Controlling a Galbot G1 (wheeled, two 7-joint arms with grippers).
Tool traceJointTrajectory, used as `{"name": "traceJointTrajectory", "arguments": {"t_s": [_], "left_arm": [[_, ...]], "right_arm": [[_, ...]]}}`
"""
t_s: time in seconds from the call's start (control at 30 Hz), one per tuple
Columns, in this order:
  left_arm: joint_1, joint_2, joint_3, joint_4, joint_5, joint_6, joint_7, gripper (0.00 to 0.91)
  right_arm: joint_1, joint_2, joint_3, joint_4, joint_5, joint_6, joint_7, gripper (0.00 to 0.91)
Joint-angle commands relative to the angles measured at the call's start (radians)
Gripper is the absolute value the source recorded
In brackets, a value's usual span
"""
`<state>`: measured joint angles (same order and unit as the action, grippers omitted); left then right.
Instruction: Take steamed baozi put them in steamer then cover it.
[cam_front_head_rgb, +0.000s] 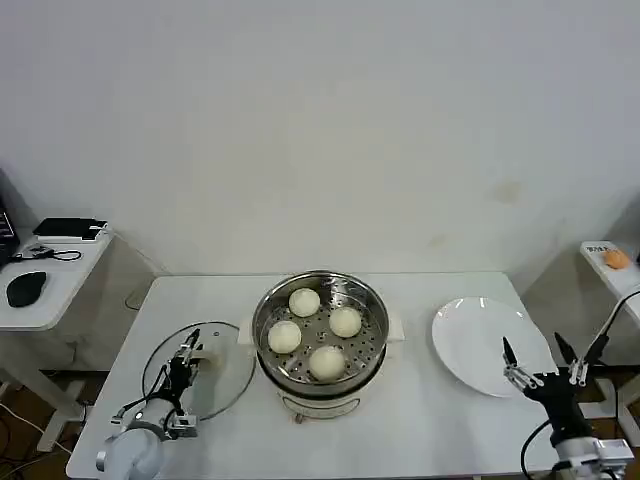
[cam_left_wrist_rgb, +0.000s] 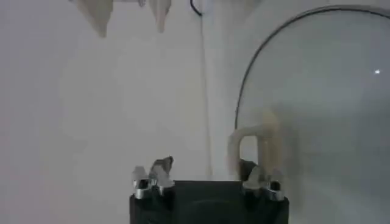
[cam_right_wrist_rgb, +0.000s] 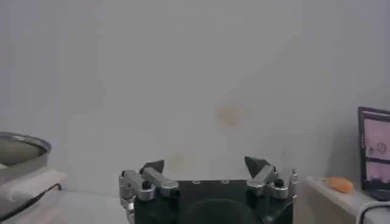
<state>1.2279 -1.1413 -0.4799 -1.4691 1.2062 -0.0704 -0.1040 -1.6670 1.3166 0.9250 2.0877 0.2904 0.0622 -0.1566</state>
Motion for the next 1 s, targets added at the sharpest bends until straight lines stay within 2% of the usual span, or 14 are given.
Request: {"name": "traceJointTrajectory", "arguments": {"t_s": [0.03, 0.33, 0.67, 1.0], "left_arm": [[0.011, -0.002, -0.017, -0.023, 0.005, -0.002, -0.017, 0.000], [0.128, 0.010, -0.090, -0.233, 0.009, 0.022, -0.051, 0.000], [0.195, 0.078, -0.179, -0.440, -0.114, 0.201, 0.020, 0.000], [0.209, 0.140, -0.163, -0.640, -0.173, 0.311, 0.126, 0.000]], "right_arm": [[0.007, -0.005, -0.001, 0.005, 0.005, -0.003, 0.002, 0.907], [0.005, -0.003, -0.035, 0.018, -0.008, 0.002, 0.003, 0.907], [0.006, -0.021, -0.064, 0.051, 0.015, -0.031, -0.013, 0.907], [0.028, -0.019, -0.078, 0.023, -0.056, -0.044, -0.023, 0.907]]}}
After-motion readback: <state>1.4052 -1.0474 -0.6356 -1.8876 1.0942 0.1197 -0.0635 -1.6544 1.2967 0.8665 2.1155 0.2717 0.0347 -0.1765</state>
